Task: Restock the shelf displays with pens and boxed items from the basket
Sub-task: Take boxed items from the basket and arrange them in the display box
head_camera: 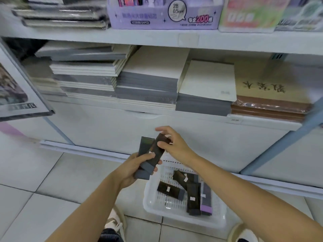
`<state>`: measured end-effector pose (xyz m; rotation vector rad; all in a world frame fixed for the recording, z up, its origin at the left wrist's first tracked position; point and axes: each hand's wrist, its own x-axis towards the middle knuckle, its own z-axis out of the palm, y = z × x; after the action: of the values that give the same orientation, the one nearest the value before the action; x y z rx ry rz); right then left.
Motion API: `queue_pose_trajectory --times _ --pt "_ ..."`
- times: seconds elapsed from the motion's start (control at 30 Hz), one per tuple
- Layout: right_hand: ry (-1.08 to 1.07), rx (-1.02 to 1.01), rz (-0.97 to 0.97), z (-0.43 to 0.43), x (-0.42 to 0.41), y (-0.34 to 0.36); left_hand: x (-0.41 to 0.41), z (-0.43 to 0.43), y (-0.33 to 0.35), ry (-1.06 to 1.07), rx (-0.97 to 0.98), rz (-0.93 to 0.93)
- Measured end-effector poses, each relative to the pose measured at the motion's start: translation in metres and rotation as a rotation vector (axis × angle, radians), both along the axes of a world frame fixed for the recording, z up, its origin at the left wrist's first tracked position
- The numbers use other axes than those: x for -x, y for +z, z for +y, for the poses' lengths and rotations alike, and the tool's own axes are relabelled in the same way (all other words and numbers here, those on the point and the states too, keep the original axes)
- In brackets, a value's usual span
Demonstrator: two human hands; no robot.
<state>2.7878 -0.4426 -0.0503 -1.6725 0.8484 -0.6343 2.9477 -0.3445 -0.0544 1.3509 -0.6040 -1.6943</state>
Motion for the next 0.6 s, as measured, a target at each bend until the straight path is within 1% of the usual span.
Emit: queue_pose_trajectory --times 0.1,0.2,0.3,0.4,0.5,0.6 --pt "0.044 0.221 0.048 0.007 0.002 0.028 -0.006 0.001 0.03 0.038 0.032 0.022" --pt "0.136 0.349 0.065 0.011 0.006 0.059 -0.013 0.0 0.066 0.05 0.053 0.031" --pt "0.183 0.493 0.112 0.011 0.011 0.09 -0.018 0.0 0.101 0.05 0.047 0.013" --pt "0.185 0.569 0.122 0.009 0.012 0.116 -0.021 -0.001 0.133 0.084 0.043 -0.007" --pt "0.156 0.628 0.077 0.009 0.012 0.136 -0.024 0.001 0.16 0.031 0.078 -0.036" --pt "0.094 0.651 0.012 0.012 0.013 0.149 -0.025 0.004 0.18 0.08 0.133 -0.016"
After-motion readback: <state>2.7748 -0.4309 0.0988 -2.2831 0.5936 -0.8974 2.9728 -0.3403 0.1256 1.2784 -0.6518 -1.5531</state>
